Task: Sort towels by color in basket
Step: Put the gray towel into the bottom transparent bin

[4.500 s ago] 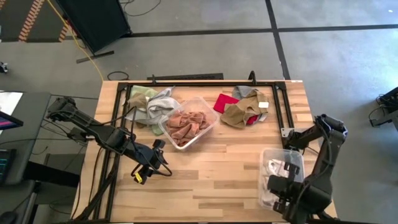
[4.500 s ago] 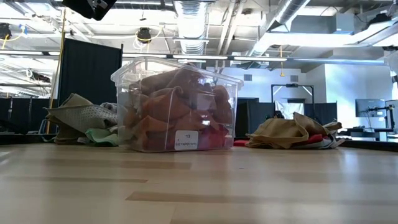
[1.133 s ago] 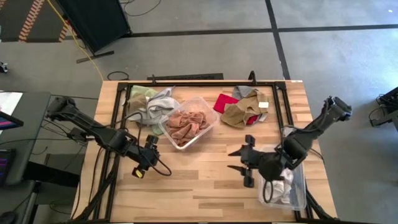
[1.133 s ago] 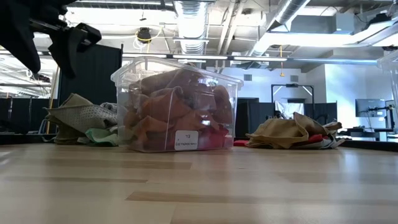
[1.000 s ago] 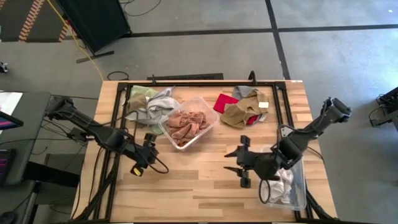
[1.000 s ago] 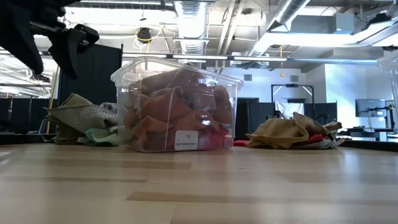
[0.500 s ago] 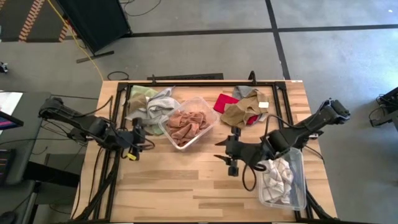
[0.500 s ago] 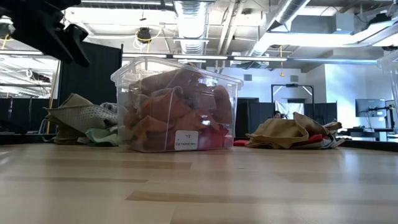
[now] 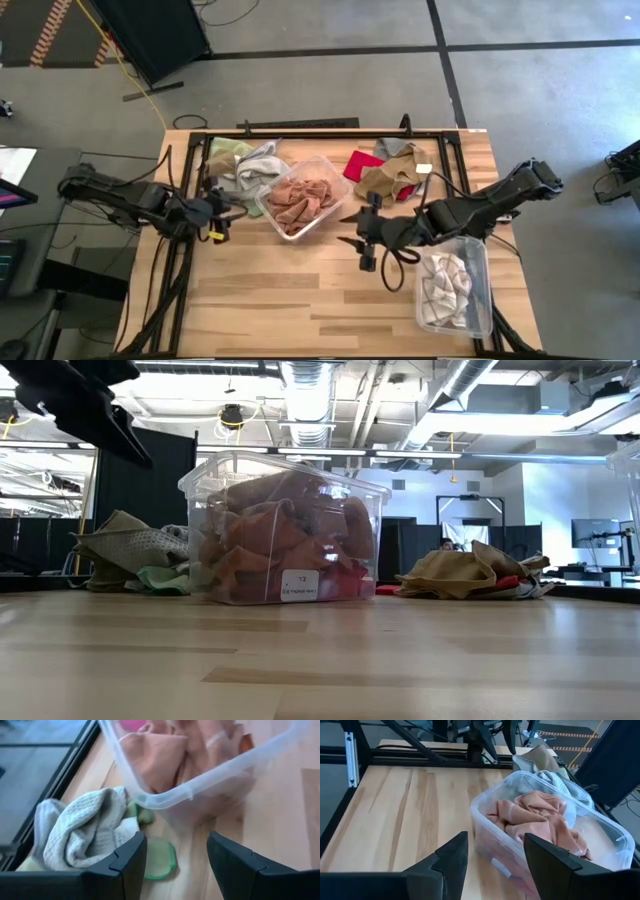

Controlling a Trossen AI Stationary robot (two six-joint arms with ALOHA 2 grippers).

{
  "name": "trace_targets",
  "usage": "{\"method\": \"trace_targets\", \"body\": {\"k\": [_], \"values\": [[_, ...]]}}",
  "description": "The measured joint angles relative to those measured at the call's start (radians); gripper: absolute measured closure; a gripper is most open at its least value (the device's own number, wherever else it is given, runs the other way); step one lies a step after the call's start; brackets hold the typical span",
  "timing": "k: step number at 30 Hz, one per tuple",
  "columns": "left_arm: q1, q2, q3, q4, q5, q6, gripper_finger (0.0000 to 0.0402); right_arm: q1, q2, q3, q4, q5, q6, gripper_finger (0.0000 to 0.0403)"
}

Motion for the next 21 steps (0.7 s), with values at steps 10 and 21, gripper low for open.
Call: {"method": "trace_targets", "body": {"k": [10, 21], "values": [[0.145, 0.096, 0.000, 0.000, 0.000, -0.074, 0.0206, -0.017, 0.000, 0.000, 0.032, -0.002, -0.040, 0.0181], [0.330, 0.211, 0.000, 0.109, 0.000, 0.023, 0.0208, -0.047, 0.000, 0.000, 0.032, -0.002, -0.063, 0.0182]]}}
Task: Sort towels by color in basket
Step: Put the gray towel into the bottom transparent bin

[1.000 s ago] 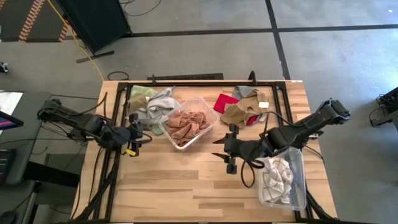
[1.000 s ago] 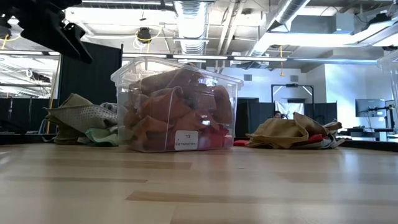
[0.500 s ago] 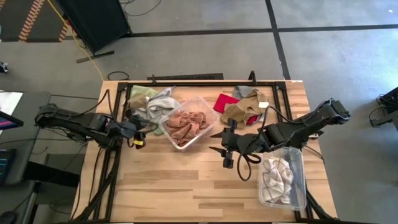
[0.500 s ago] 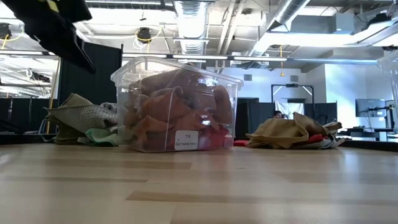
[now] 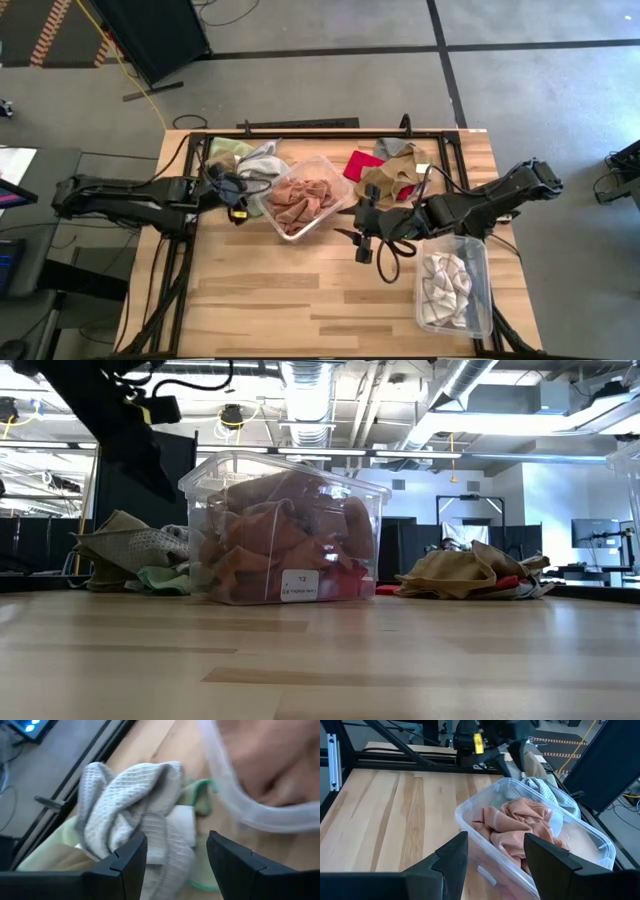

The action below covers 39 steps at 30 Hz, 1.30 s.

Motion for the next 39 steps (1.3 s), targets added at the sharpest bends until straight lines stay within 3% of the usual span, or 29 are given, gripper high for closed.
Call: {"method": "trace_targets", "body": {"k": [8, 14, 24, 28, 33, 39], "values": [[0.144, 0.036, 0.001, 0.048, 0.002, 0.096, 0.0229, -0.008, 0.000, 0.000, 0.000, 0.000, -0.019, 0.0181], [0.248, 0.100, 0.001, 0.053, 0.106, 0.144, 0.0230, -0.009, 0.000, 0.000, 0.003, 0.000, -0.033, 0.0181], [0.339, 0.185, 0.001, 0.121, 0.122, 0.196, 0.0169, -0.014, 0.000, 0.000, 0.005, 0.001, -0.036, 0.0182], [0.363, 0.185, 0.001, 0.121, 0.114, 0.202, 0.0162, -0.014, 0.000, 0.000, 0.005, 0.001, -0.035, 0.0182], [0.389, 0.185, 0.001, 0.108, 0.115, 0.220, 0.0192, -0.014, 0.000, 0.000, 0.005, 0.001, -0.035, 0.0182], [0.406, 0.192, 0.001, 0.109, 0.153, 0.256, 0.0270, -0.014, 0.000, 0.000, 0.006, 0.001, -0.031, 0.0182]]}}
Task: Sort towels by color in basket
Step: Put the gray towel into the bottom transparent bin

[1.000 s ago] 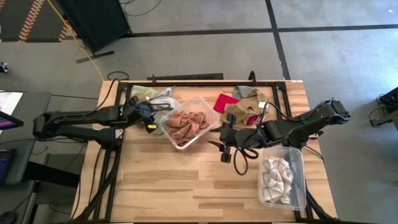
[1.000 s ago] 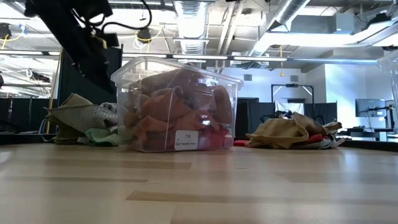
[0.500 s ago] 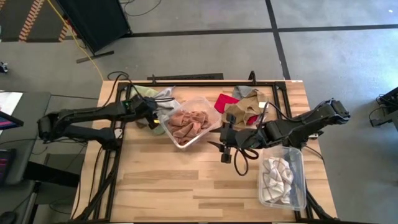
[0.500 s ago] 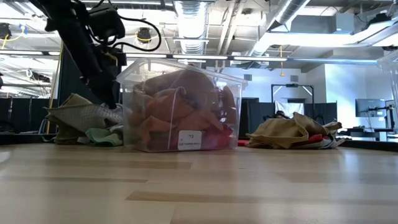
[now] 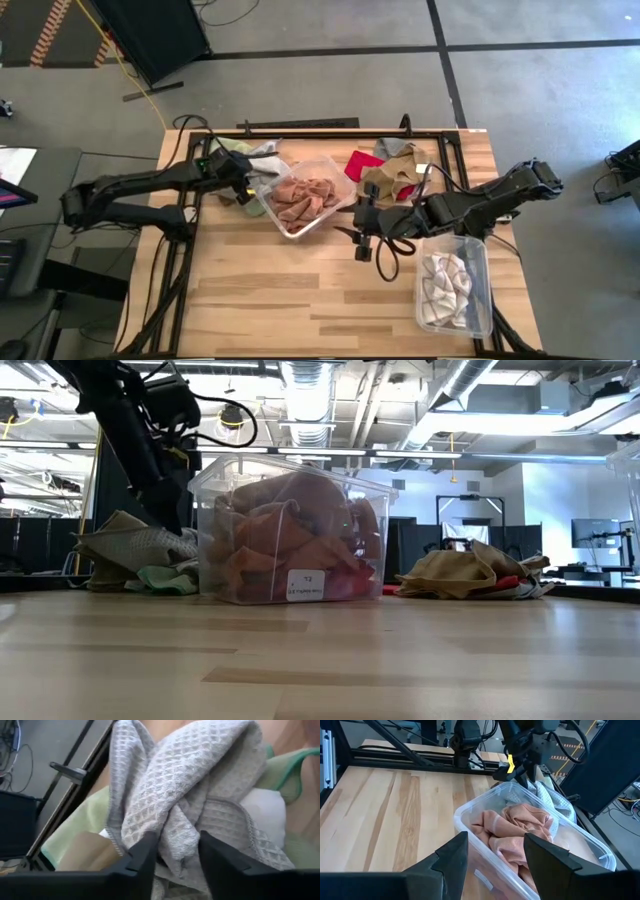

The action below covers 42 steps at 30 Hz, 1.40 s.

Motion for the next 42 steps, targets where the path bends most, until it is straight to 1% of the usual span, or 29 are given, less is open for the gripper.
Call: {"method": "trace_targets", "body": {"k": [7, 9, 13, 16, 19, 26, 30, 32, 36, 42], "values": [[0.000, 0.060, 0.000, 0.001, 0.026, 0.063, 0.0379, 0.008, 0.000, 0.000, 0.001, 0.000, 0.011, 0.0182], [0.000, 0.070, 0.000, 0.003, 0.027, 0.078, 0.0393, 0.011, 0.000, 0.000, 0.001, 0.000, 0.011, 0.0182], [0.000, 0.066, 0.002, 0.000, 0.030, 0.096, 0.0397, 0.020, 0.000, 0.000, 0.001, 0.000, 0.014, 0.0182], [0.000, 0.035, 0.015, -0.002, 0.057, 0.104, 0.0398, 0.024, 0.000, 0.000, 0.000, 0.000, 0.011, 0.0182], [0.000, -0.008, 0.032, -0.005, 0.082, 0.110, 0.0399, 0.024, 0.000, 0.000, 0.000, 0.000, 0.010, 0.0182], [-0.002, -0.142, 0.060, -0.006, 0.187, 0.121, 0.0400, 0.024, 0.000, 0.000, 0.000, 0.000, 0.009, 0.0182], [-0.017, -0.217, 0.062, 0.005, 0.193, 0.121, 0.0401, 0.024, 0.000, 0.000, -0.001, 0.000, 0.009, 0.0182], [-0.026, -0.252, 0.062, 0.019, 0.194, 0.121, 0.0401, 0.024, 0.000, 0.000, -0.001, 0.000, 0.010, 0.0182], [-0.046, -0.316, 0.062, 0.080, 0.235, 0.118, 0.0401, 0.026, 0.000, 0.000, -0.012, 0.000, 0.030, 0.0182], [-0.089, -0.381, 0.062, 0.179, 0.275, 0.115, 0.0401, 0.060, 0.000, 0.000, -0.050, 0.001, 0.069, 0.0182]]}}
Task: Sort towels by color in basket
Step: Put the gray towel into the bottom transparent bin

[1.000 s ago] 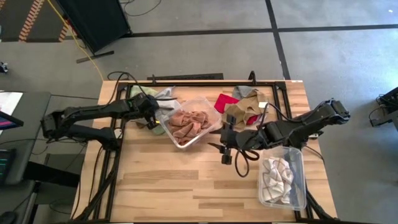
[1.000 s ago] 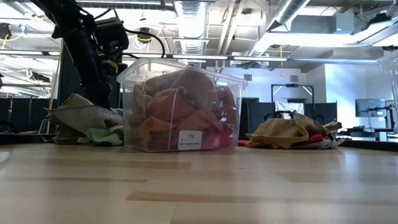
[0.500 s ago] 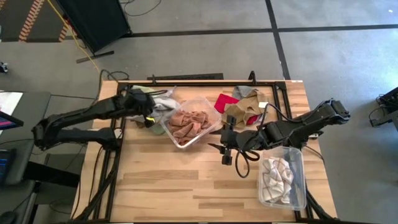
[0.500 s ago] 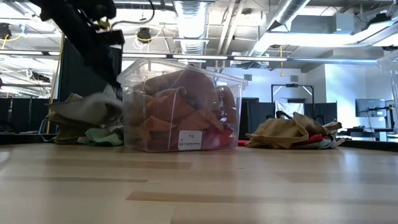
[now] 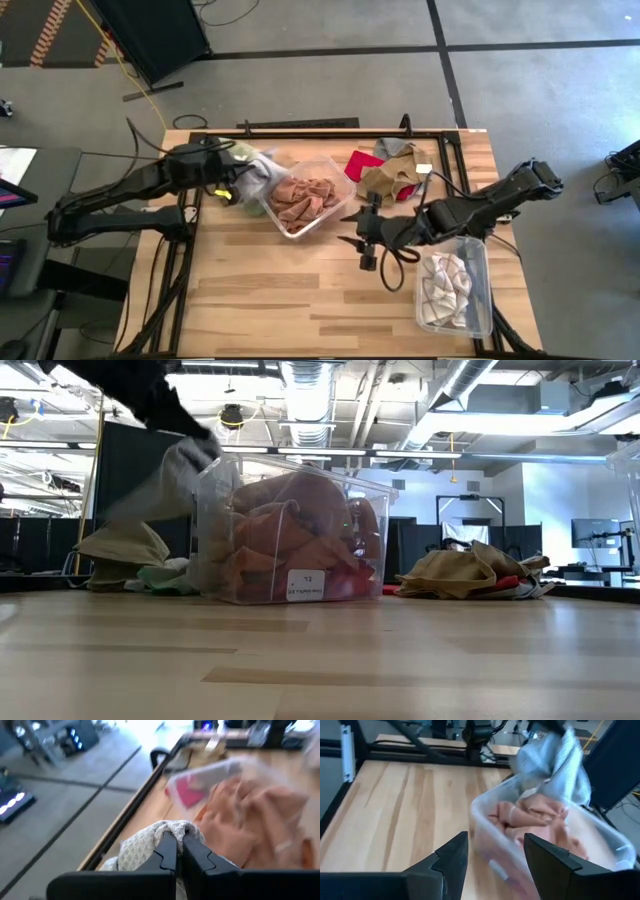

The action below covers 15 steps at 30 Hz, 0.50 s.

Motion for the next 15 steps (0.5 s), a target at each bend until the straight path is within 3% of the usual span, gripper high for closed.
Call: {"method": "trace_targets", "body": {"k": [15], "values": [[-0.220, -0.007, 0.000, 0.323, 0.122, -0.004, 0.0401, 0.168, 0.000, 0.000, -0.260, 0.002, 0.295, 0.0182]]}}
